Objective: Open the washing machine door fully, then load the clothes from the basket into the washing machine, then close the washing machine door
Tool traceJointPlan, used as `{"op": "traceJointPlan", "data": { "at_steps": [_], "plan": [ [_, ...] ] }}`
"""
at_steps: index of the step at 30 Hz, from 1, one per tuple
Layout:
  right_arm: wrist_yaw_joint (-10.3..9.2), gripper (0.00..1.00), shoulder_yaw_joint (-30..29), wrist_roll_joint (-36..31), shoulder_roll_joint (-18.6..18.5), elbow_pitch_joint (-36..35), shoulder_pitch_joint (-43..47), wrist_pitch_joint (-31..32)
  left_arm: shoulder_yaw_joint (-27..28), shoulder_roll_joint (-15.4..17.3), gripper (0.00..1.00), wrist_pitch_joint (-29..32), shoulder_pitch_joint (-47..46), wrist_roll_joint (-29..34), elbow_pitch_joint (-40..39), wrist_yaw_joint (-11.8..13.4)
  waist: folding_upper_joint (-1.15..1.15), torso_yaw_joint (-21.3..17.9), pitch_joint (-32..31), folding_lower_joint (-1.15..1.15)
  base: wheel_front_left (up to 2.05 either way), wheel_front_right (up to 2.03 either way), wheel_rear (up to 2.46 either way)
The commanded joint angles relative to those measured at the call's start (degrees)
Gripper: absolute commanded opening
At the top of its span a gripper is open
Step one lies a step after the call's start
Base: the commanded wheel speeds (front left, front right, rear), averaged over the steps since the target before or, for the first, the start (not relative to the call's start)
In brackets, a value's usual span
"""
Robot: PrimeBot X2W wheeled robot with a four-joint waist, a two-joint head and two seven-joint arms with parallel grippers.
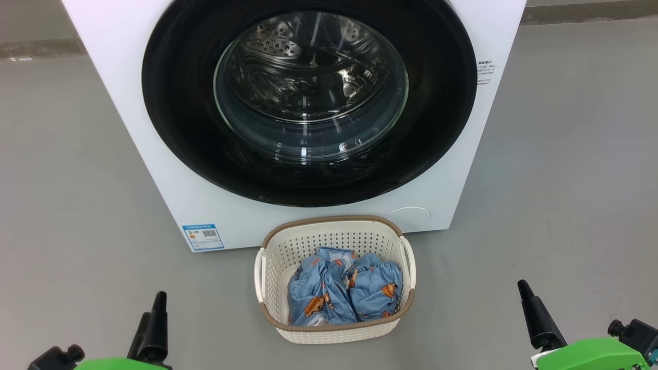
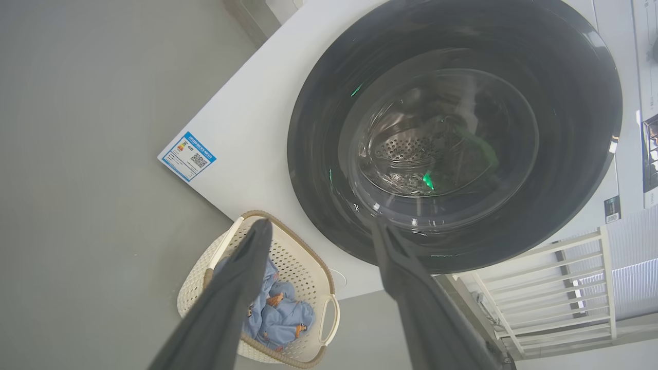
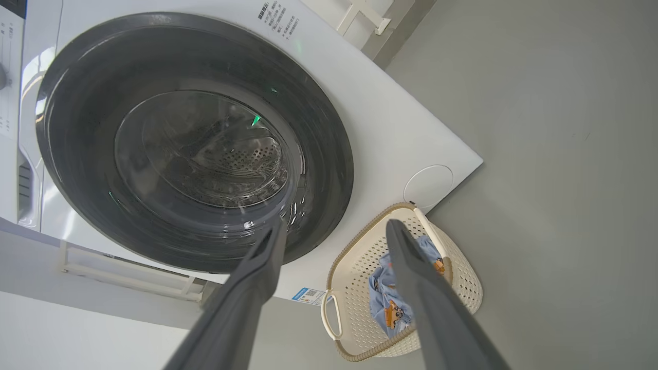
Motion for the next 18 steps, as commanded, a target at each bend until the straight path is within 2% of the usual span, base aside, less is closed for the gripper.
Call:
{"op": "traceJointPlan", "data": {
  "at_steps": [1,18],
  "plan": [
    [0.04,1.0,0.98,-2.73,-0.92,-1.35,-2.71,-0.91,0.7,1.35,1.0,-0.93,-0.78,2.65,-2.04,-0.13,0.0,0.02,-0.01,-0.01,0.0,0.0,0.0],
    [0.06,1.0,2.79,-12.85,-1.83,-1.18,-2.91,-3.59,0.3,1.48,1.0,-3.63,-0.47,13.75,-3.31,-0.15,0.0,0.14,0.06,-0.01,0.0,0.0,0.0]
  ]
}}
